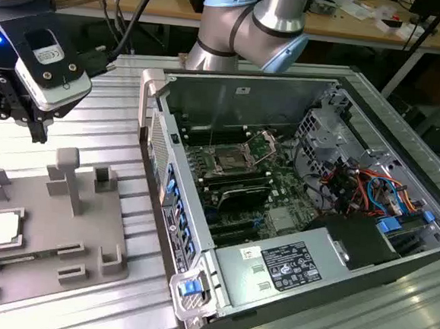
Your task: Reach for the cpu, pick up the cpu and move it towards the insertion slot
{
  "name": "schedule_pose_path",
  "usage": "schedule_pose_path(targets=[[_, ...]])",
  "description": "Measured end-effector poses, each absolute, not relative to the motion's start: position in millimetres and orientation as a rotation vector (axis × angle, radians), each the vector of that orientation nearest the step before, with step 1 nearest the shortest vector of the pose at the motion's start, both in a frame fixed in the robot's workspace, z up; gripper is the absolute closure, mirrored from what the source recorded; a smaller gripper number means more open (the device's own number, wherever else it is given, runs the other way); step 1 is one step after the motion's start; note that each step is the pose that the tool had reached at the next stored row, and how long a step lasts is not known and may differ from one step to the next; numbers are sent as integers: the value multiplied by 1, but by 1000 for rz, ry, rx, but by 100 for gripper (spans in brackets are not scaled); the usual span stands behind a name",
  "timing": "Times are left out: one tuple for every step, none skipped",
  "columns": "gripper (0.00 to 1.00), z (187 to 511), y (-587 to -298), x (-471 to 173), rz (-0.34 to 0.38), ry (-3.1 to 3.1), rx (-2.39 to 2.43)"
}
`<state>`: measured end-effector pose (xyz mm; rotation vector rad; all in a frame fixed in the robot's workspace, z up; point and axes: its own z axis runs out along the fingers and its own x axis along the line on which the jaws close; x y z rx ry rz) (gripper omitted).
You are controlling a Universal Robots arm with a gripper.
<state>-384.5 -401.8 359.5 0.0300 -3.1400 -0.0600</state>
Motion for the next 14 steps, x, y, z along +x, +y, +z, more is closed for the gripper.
schedule_pose_path(targets=[[89, 360, -402, -385, -60, -3140, 30], [89, 360, -402, -385, -60, -3140, 30], [89, 359, -402, -385, -60, -3140, 30], [89, 359, -402, -385, -60, -3140, 30], [89, 359, -402, -385, -60, -3140, 30], [89, 359, -402, -386, -60, -3140, 30], [89, 359, -402, -387, -60, -3140, 30], [89, 359, -402, -389, -60, -3140, 30], [89, 359, -402, -390, -60, -3140, 30], [89, 359, -402, -393, -60, -3140, 30], [89, 359, -402, -394, -60, -3140, 30], [89, 359, -402, -396, -60, -3140, 30], [89, 359, -402, -398, -60, -3140, 30], [89, 359, -402, -401, -60, -3140, 30]])
